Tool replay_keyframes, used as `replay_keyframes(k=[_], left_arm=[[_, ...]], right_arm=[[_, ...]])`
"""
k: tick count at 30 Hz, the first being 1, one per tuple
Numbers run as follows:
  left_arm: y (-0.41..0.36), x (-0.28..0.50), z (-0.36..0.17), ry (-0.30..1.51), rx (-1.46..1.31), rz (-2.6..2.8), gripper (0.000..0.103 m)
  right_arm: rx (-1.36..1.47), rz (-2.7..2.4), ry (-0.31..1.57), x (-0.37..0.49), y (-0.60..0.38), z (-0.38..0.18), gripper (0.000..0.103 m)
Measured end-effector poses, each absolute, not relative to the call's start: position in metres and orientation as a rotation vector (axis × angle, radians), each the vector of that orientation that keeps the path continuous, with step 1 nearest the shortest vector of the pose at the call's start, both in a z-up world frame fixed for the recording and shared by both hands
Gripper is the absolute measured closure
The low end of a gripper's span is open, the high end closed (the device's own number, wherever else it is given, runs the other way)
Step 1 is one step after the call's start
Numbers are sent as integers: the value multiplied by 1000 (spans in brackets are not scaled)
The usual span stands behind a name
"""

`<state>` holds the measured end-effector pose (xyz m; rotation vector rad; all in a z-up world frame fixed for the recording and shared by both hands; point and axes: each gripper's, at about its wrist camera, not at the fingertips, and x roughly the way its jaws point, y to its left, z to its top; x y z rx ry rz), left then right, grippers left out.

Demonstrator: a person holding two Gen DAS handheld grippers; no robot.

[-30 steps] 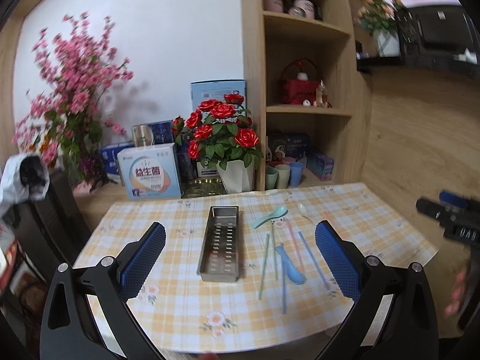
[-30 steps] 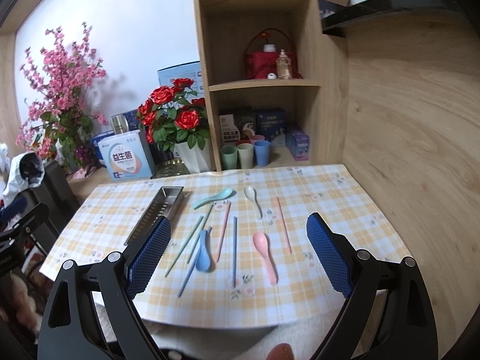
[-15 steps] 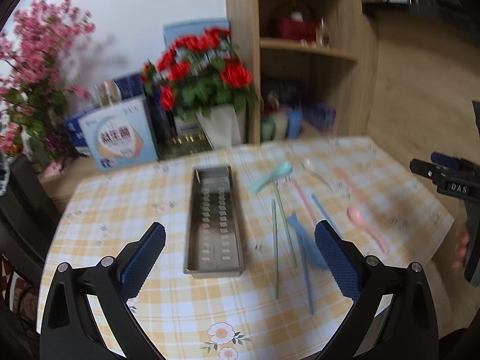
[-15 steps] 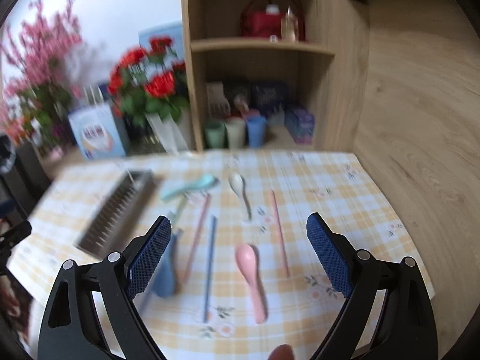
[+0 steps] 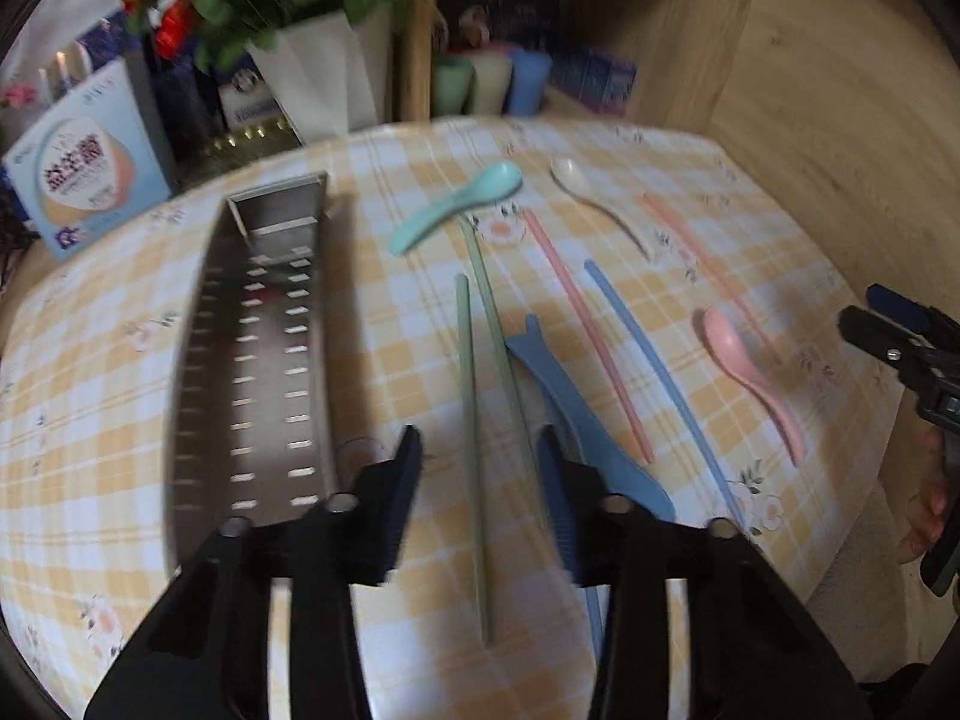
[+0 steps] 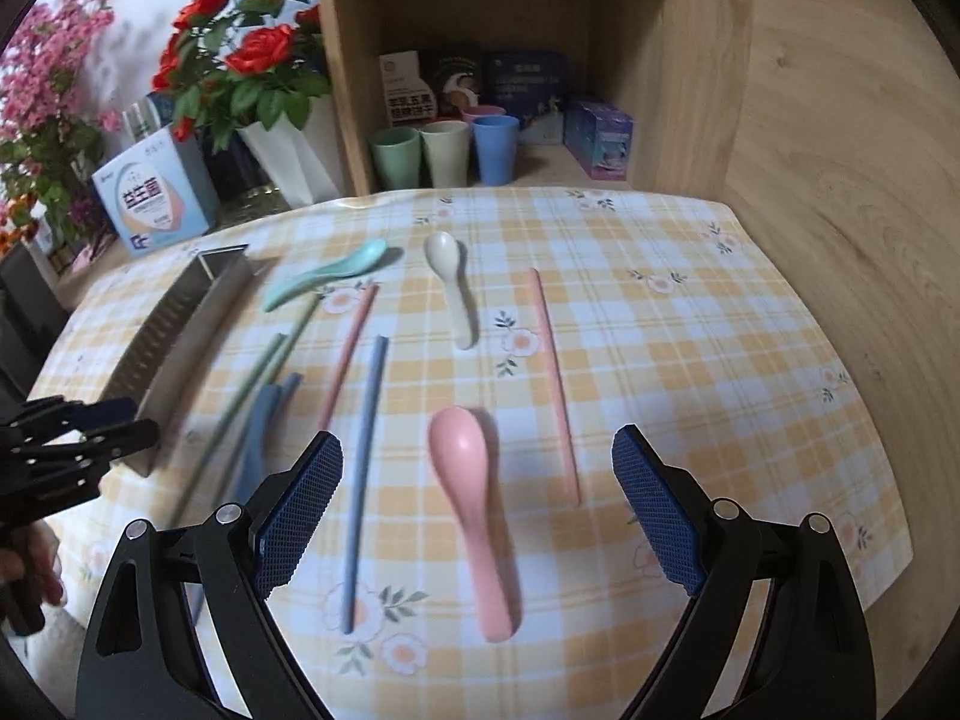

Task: Flip cup upside down
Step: 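Lower the left tool onto the green chopstick and close on it, then place the green chopstick in the steel tray with left tool while right tool grasps pink spoon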

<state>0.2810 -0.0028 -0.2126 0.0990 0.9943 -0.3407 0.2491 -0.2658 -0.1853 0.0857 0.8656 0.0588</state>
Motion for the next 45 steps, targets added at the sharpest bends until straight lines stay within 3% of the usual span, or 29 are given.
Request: replay_keyframes(k=[6, 25, 28, 36, 39, 41, 45], left_arm=[[-14, 307, -237, 1080, 146, -333, 82], [-33, 340, -266, 1128, 191, -272, 82], [-34, 335, -266, 1123, 188, -278, 97], [-23, 319, -253, 1091, 114, -268, 97], [-16, 308, -236, 1059, 61, -270, 97], [-11, 302, -226, 1038, 29, -272, 97], [-4, 285, -208, 1010, -11, -287, 97]], right_arm=[[128, 74, 902, 260, -279, -204, 15], [202, 85, 948, 272, -297, -228, 15], [207, 90, 954, 271, -298, -229, 15], [183, 137, 993, 268, -295, -236, 15], [163, 152, 1020, 268, -294, -241, 29], [159, 160, 1039, 268, -293, -245, 30], [129, 197, 1074, 268, -285, -250, 50]])
